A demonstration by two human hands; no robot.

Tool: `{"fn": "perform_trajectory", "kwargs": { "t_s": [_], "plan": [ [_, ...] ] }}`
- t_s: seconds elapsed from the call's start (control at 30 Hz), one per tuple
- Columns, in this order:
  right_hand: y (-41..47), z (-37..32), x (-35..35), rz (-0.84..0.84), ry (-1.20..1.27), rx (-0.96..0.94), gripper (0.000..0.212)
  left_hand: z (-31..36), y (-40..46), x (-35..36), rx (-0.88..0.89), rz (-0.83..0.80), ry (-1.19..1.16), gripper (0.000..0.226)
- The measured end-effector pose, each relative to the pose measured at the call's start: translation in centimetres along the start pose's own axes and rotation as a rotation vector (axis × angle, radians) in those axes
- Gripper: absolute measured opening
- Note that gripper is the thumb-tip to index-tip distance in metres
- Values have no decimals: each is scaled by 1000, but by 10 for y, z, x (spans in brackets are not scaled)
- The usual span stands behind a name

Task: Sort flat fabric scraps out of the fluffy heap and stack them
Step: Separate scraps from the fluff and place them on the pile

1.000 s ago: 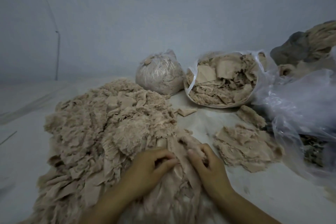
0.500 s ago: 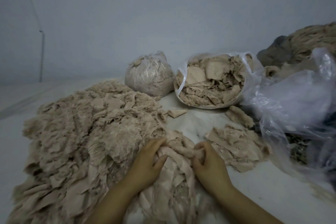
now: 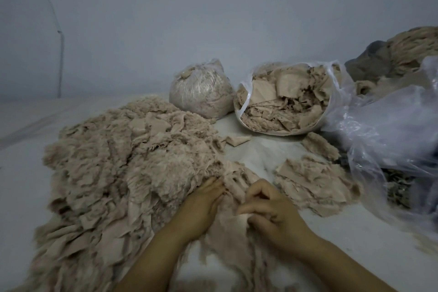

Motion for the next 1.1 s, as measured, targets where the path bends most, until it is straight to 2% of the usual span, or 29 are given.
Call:
{"fn": "perform_trajectory", "kwargs": {
  "t_s": [0.07,0.1,0.2,0.27,0.3,0.37,0.47,0.5,0.57,0.63,0.7,0.77,0.93,1.03,1.1],
  "plan": [
    [0,1,-7,70,26,19,19,1,-1,0,-30,21,17,41],
    [0,2,-9,97,26,61,27,5,-3,-2,-39,66,-30,39],
    [1,5,-8,209,109,191,50,24,-9,-12,-74,238,-470,27],
    [2,4,-5,277,199,279,58,38,-12,-22,-109,188,-687,24],
    [1,3,-5,312,250,316,59,44,-13,-23,-118,130,-712,20],
    [0,4,-4,385,447,410,51,51,-15,-22,-102,63,-660,22],
    [2,2,1,398,920,650,28,57,-17,-21,-117,130,-656,17],
    [2,2,2,379,968,682,20,59,-18,-21,-110,142,-671,17],
    [1,2,4,343,846,692,12,63,-18,-23,-113,151,-699,18],
    [0,2,5,417,756,675,3,65,-16,-24,-173,189,-722,22],
    [2,3,5,510,748,644,12,63,-13,-27,-263,241,-785,23],
    [4,3,6,523,739,633,11,63,-13,-30,-302,248,-864,24],
    [4,5,7,402,634,588,10,67,-18,-27,-280,42,-940,22],
    [6,12,-6,573,664,622,20,61,-18,-32,-323,16,-992,19],
    [5,16,-13,592,672,661,24,56,-19,-37,-362,61,-1094,15]
  ]
}}
Point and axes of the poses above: each hand's wrist, its own y-axis towards the middle knuckle, its own x-axis out of the palm, z = x × y, the point moved 1 cm from there along y, towards the middle knuckle, and after that the axes turned 6 degrees about y, right-handed, at the moved point
